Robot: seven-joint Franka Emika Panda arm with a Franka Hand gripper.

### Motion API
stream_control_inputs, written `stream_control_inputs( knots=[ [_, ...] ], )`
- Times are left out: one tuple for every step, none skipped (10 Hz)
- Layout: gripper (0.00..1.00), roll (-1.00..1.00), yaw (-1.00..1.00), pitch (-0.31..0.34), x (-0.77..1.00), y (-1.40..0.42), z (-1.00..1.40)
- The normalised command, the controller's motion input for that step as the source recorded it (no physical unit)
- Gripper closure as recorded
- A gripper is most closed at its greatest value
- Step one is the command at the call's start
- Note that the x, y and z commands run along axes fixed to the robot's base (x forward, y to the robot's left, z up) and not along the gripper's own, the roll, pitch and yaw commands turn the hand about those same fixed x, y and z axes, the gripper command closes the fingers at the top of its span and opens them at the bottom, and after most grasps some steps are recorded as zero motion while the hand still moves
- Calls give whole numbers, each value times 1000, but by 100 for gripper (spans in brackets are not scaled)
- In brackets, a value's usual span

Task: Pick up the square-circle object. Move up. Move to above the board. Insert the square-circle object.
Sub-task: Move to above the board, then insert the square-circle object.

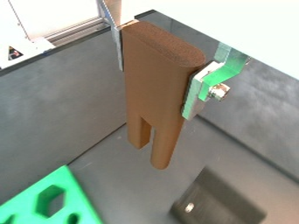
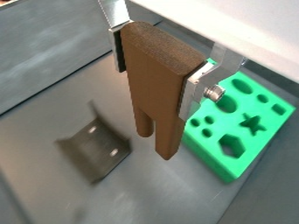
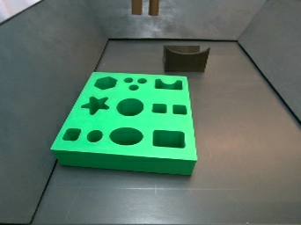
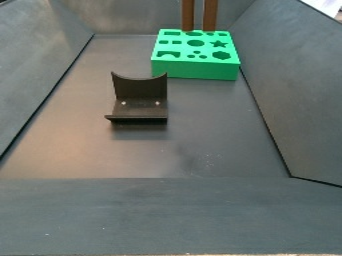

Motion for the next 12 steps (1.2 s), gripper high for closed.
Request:
stream_control_inputs(
  knots=[
    [100, -37, -99, 53, -23, -1000, 183],
    [100, -23, -54, 55, -21, -1000, 187],
    [100, -30, -28, 59, -20, -1000, 194],
    [100, -16, -7, 53, -17, -1000, 199],
    [100, -12, -1, 51, -13, -1000, 202],
    [100, 1, 4, 55, -6, -1000, 206],
    [100, -7, 5, 79, 9, -1000, 213],
    [100, 2, 6, 95, 30, -1000, 219],
    [100, -4, 7, 108, 53, -800, 178],
    [100, 1, 7, 123, 60, -446, 107],
    [100, 1, 10, 119, 63, -243, 66],
    [100, 0, 0, 0, 0, 0, -91]
  ],
)
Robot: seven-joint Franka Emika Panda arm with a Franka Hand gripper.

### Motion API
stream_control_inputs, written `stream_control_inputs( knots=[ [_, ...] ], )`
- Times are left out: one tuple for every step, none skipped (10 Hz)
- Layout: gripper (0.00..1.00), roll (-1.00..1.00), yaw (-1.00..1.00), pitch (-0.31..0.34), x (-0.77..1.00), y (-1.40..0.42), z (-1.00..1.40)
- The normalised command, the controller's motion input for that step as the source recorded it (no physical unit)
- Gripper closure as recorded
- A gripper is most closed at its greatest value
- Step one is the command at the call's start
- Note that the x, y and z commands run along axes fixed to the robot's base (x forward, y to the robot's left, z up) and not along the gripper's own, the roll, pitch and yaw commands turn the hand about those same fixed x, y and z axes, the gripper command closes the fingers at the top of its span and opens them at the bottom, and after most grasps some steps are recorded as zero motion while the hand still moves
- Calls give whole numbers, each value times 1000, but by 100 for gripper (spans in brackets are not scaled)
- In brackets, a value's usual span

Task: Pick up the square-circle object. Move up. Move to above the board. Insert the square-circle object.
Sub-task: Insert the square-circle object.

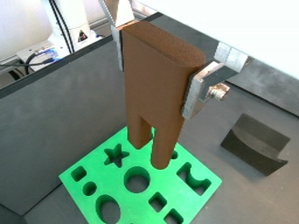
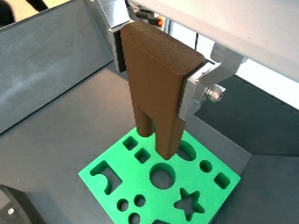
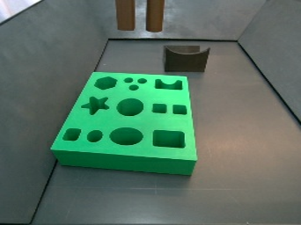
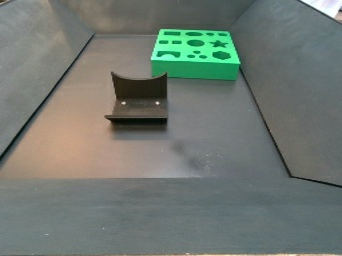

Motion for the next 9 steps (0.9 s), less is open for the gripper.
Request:
stream_control_inputs(
  knots=[
    [100, -33, 0, -43, 0, 0, -123],
    [100, 0, 97, -236, -363, -317, -303],
    [100, -4, 97, -140, -326, -314, -543],
    [100, 17, 109, -154, -380, -474, -769],
    [100, 99, 94, -150, -289, -403, -731],
    [100, 136, 74, -153, -277, -349, -731],
    [100, 76, 77, -51, -226, -266, -700],
    [100, 83, 71, 0, -229, -251, -674],
    [100, 73, 60, -70, -223, -243, -649]
  ],
)
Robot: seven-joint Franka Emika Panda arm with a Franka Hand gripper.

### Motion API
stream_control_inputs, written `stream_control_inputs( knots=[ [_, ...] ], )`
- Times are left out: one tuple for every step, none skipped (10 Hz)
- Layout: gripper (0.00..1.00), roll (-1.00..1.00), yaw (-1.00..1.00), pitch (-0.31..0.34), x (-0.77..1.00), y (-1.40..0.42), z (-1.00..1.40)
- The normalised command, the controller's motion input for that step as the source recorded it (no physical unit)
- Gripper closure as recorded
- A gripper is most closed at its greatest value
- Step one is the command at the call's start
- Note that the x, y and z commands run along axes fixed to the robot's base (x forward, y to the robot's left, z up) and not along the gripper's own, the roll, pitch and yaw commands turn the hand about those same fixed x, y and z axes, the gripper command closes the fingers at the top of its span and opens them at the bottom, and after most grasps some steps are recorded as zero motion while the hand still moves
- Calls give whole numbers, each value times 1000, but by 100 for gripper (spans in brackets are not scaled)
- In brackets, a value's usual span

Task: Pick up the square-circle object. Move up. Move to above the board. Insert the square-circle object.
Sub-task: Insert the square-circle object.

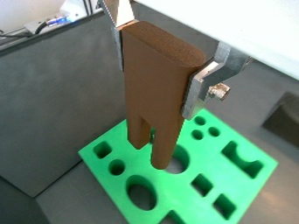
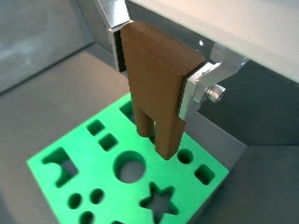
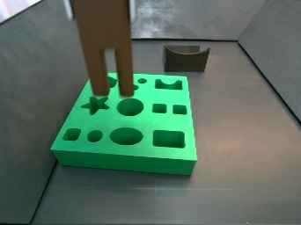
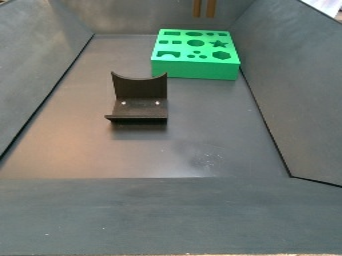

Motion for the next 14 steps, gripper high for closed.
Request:
stream_control_inputs(
  knots=[
    [100, 224, 60, -93, -254, -360, -769],
    [100, 293, 77, 14, -191, -380, -706],
    [100, 286, 43, 144, -203, -257, -434],
    [100, 366, 126, 211, -151, -226, -257],
    [100, 137, 0, 80, -191, -97, -329],
    [100, 0, 0, 0, -131, -71, -43],
    [100, 0, 0, -53, -257, -111, -49],
    [100, 0, 0, -83, -331, -157, -109],
    [100, 0, 0, -57, -254, -140, -160],
    [100, 14, 0, -17, -249, -166, -109],
    [100, 0, 0, -50, -177, -77, -137],
    [100, -19, 0, -57, -177, -3, -203],
    [100, -87, -3, -61, -146, 0, -274],
    [100, -126, -43, -90, 0, 17, -503]
  ],
)
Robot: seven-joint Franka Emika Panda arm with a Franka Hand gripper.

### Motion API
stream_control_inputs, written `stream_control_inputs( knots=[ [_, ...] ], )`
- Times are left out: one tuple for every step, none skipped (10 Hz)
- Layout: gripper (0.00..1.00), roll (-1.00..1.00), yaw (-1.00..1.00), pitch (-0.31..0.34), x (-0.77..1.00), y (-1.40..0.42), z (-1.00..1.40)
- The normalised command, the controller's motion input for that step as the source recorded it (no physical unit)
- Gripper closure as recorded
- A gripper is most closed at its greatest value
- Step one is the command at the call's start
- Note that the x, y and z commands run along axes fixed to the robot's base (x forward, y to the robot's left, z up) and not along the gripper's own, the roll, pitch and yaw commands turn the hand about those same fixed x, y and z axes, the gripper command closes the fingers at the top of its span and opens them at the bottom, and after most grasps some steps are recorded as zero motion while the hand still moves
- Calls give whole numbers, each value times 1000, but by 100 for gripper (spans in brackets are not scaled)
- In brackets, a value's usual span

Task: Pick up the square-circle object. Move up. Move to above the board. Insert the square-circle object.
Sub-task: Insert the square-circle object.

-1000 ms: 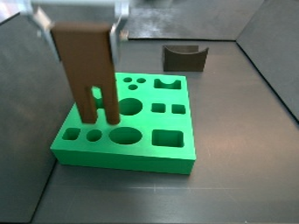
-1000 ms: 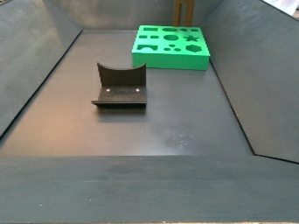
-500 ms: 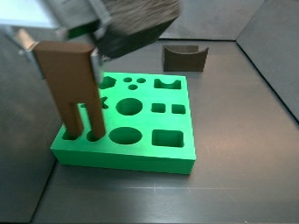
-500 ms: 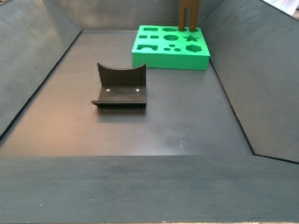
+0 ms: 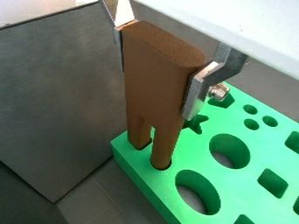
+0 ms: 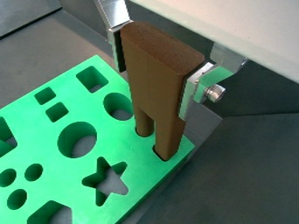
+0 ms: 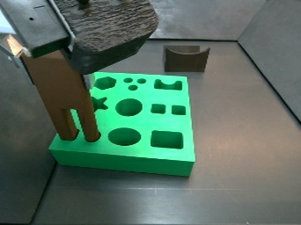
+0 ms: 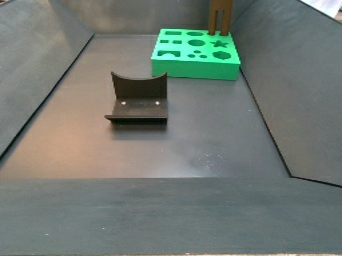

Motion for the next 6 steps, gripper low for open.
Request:
stream_control_inputs(
  knots=[
    [100, -170, -126, -139, 0, 103, -671],
    [100, -186, -214, -127, 106, 151, -680],
    [100, -180, -240, -123, 140, 157, -677],
    [100, -176, -246, -136, 109, 137, -671],
    [100, -120, -237, -240, 0, 0, -634],
    [100, 0, -160, -259, -114, -31, -397]
  ],
)
